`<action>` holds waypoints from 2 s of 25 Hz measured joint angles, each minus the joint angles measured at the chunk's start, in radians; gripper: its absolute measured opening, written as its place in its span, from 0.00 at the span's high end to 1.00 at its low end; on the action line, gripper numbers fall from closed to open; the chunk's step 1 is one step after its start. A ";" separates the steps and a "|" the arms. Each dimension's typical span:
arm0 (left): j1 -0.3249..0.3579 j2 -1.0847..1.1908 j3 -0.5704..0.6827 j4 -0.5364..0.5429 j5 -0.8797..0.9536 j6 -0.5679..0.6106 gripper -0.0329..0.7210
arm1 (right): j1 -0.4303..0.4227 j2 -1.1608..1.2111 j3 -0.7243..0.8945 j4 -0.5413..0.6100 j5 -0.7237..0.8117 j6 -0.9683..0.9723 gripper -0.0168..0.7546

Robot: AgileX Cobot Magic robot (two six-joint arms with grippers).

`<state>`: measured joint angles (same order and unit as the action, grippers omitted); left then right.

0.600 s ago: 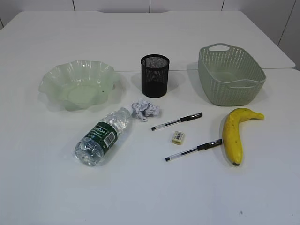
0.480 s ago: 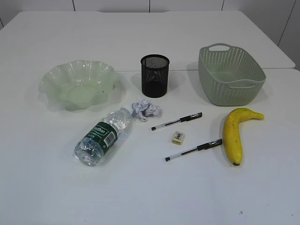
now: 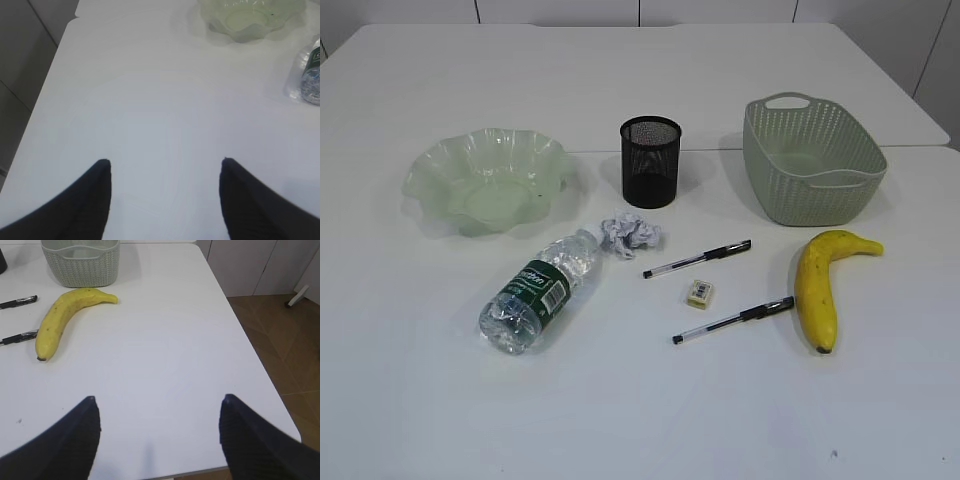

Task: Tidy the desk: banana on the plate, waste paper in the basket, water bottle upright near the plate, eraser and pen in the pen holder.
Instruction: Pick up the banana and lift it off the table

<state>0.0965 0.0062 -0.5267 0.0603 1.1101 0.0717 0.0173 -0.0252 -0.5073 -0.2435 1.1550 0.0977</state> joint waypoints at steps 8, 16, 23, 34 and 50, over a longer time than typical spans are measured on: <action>0.000 0.000 0.000 0.000 0.000 0.000 0.33 | 0.000 0.000 0.000 0.000 0.000 0.000 0.26; 0.000 0.000 0.000 0.000 0.000 0.000 0.34 | 0.000 0.000 0.000 0.000 0.000 0.000 0.26; 0.000 0.000 0.000 0.000 0.000 0.000 0.34 | 0.000 0.000 0.000 -0.008 0.000 0.000 0.26; -0.034 0.004 0.000 0.000 0.000 0.000 0.34 | 0.000 0.000 0.000 -0.013 -0.003 0.002 0.26; -0.067 0.096 -0.139 0.011 0.053 0.000 0.34 | 0.000 0.052 -0.123 0.121 0.017 0.002 0.26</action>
<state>0.0294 0.1020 -0.6659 0.0714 1.1635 0.0717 0.0173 0.0268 -0.6308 -0.1229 1.1720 0.0998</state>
